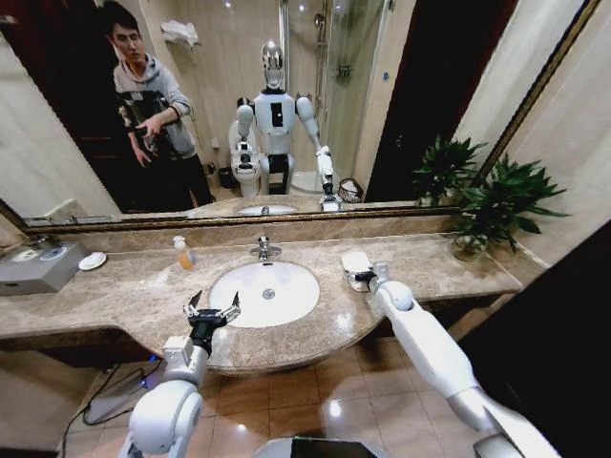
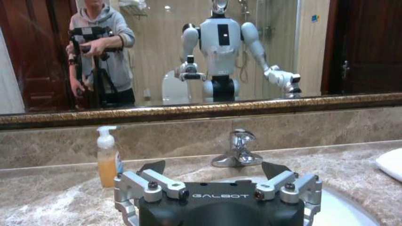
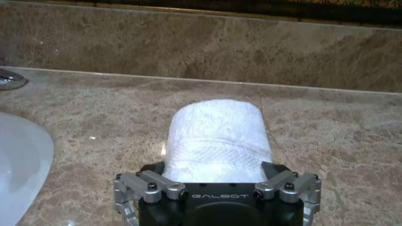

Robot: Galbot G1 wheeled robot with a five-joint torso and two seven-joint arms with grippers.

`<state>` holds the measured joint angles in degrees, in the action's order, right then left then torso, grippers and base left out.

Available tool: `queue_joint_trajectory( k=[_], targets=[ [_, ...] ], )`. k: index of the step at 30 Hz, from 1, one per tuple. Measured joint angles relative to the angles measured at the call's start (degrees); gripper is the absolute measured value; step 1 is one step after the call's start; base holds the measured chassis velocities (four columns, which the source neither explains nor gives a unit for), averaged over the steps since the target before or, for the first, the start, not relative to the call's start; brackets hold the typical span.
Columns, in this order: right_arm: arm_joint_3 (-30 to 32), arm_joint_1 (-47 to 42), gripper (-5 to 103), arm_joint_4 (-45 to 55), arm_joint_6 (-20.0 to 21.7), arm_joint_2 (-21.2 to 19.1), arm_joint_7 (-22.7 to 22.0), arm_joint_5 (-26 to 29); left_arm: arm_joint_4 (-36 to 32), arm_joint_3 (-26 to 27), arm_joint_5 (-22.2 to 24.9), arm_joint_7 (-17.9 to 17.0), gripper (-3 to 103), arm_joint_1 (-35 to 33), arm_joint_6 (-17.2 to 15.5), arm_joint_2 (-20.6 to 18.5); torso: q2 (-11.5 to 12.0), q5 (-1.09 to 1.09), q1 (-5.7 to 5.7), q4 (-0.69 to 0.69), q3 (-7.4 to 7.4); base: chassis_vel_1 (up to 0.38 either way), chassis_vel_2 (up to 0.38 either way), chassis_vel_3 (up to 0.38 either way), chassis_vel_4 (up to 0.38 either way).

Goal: Pick up the towel from the sink counter and wipe the mirror surface.

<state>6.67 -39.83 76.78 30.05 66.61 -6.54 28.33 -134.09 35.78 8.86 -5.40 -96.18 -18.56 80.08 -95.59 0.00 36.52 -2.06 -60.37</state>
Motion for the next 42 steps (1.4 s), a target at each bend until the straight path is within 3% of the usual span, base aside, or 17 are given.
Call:
queue_joint_trajectory(
  k=[8, 10, 12, 13, 17, 18, 21, 23, 25, 30, 39, 42],
  targets=[
    [0.2, 0.1, 102, -0.7, -0.1, 0.0, 1.1, -0.3, 0.0, 0.0, 0.0, 0.0, 100, 0.0, 0.0, 0.0, 0.0, 0.00, 0.00, 0.00, 0.00, 0.000, 0.000, 0.000, 0.000],
    [0.3, 0.1, 98, -1.0, -0.1, 0.0, 1.4, -0.4, 0.0, 0.0, 0.0, 0.0, 100, 0.0, 0.0, 0.0, 0.0, 0.00, 0.00, 0.01, 0.00, 0.000, 0.000, 0.000, 0.000],
    [0.4, 0.1, 88, -1.5, -0.2, 0.2, 1.8, -0.7, 0.0, 0.0, 0.0, 0.0, 100, 0.0, 0.0, 0.0, 0.0, -0.01, 0.00, 0.00, 0.00, 0.000, 0.000, 0.000, 0.000],
    [0.4, 0.1, 88, -1.5, -0.2, 0.2, 1.8, -0.7, 0.0, 0.0, 0.0, 0.0, 100, 0.0, 0.0, 0.0, 0.0, -0.01, 0.00, 0.00, 0.00, 0.000, 0.000, 0.000, 0.000],
    [0.8, 0.1, 66, -2.2, -0.5, 0.3, 2.4, -1.0, 0.0, 0.0, 0.0, 0.0, 100, 0.0, 0.0, 0.0, 0.0, -0.02, -0.01, 0.00, 0.01, 0.000, 0.000, 0.000, 0.000],
    [0.8, 0.1, 66, -2.2, -0.5, 0.3, 2.4, -1.0, 0.0, 0.0, 0.0, 0.0, 100, 0.0, 0.0, 0.0, 0.0, -0.02, -0.01, 0.00, 0.01, 0.000, 0.000, 0.000, 0.000],
    [0.9, 0.0, 50, -2.3, -0.5, 0.1, 2.9, -1.0, 0.0, 0.0, 0.0, 0.0, 100, 0.0, 0.0, 0.0, 0.0, -0.02, -0.01, 0.01, 0.01, 0.000, 0.000, 0.000, 0.000],
    [0.9, 0.0, 50, -2.2, -0.5, 0.0, 3.0, -1.0, 0.0, 0.0, 0.0, 0.0, 100, 0.0, 0.0, 0.0, 0.0, -0.02, -0.01, 0.01, 0.01, 0.000, 0.000, 0.000, 0.000],
    [0.6, 0.0, 39, -2.0, -0.5, -0.2, 3.2, -1.0, 0.0, 0.0, 0.0, 0.0, 100, 0.0, 0.0, 0.0, 0.0, -0.01, -0.01, 0.01, 0.01, 0.000, 0.000, 0.000, 0.000],
    [0.3, -0.1, 24, -1.7, -0.3, -0.2, 3.6, -1.1, 0.0, 0.0, 0.0, 0.0, 100, 0.0, 0.0, 0.0, 0.0, -0.02, 0.00, 0.01, 0.01, 0.000, 0.000, 0.000, 0.000],
    [0.5, -0.7, 23, -0.6, -0.3, -0.5, 3.9, -0.4, 0.0, 0.0, 0.0, 0.0, 100, 0.0, 0.0, 0.0, 0.0, 0.00, 0.01, -0.02, -0.01, 0.000, 0.000, 0.000, 0.000],
    [2.0, -1.8, 23, 1.5, -2.2, -0.3, 4.0, 1.5, 0.0, 0.0, 0.0, 0.0, 100, 0.0, 0.0, 0.0, 0.0, 0.04, 0.02, -0.01, -0.03, 0.000, 0.000, 0.000, 0.000]
  ],
)
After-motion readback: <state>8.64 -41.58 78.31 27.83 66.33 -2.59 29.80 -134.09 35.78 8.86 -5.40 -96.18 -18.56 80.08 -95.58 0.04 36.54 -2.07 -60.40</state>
